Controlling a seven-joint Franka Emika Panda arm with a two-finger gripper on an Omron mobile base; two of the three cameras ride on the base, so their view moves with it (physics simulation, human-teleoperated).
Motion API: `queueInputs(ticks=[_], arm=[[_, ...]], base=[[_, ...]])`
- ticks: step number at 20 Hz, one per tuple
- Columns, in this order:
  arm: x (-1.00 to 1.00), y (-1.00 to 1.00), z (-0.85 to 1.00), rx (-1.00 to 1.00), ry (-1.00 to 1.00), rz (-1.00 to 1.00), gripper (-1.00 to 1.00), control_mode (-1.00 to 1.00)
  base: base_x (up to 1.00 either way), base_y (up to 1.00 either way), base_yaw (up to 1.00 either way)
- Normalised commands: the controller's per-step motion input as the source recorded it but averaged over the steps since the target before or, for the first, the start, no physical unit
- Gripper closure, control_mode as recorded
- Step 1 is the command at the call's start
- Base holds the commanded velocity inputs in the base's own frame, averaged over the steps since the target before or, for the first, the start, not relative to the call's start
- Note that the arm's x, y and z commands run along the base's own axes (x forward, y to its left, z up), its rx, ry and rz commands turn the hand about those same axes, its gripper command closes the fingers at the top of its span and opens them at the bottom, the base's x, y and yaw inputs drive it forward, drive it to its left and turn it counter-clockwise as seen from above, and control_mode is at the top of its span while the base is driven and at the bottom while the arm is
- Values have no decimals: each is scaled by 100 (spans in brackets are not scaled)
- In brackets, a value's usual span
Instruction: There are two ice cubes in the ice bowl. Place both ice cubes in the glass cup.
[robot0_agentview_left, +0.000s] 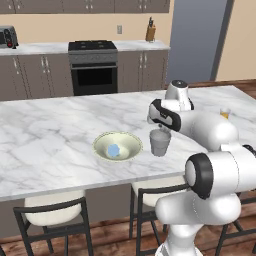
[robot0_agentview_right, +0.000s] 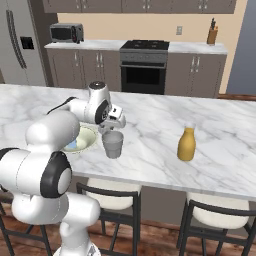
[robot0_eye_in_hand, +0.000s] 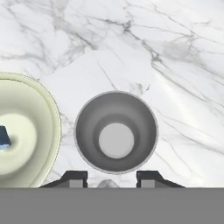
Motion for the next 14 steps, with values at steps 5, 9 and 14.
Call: queueInputs(ticks=[5,9,14], arm=[[7,-4,0,0,0,0,100,-100],[15,0,-2,0,8,0,100,-100],[39,-1,-3,0,7,0,100,-100]], base=[[0,0,0],[0,0,0],[0,0,0]])
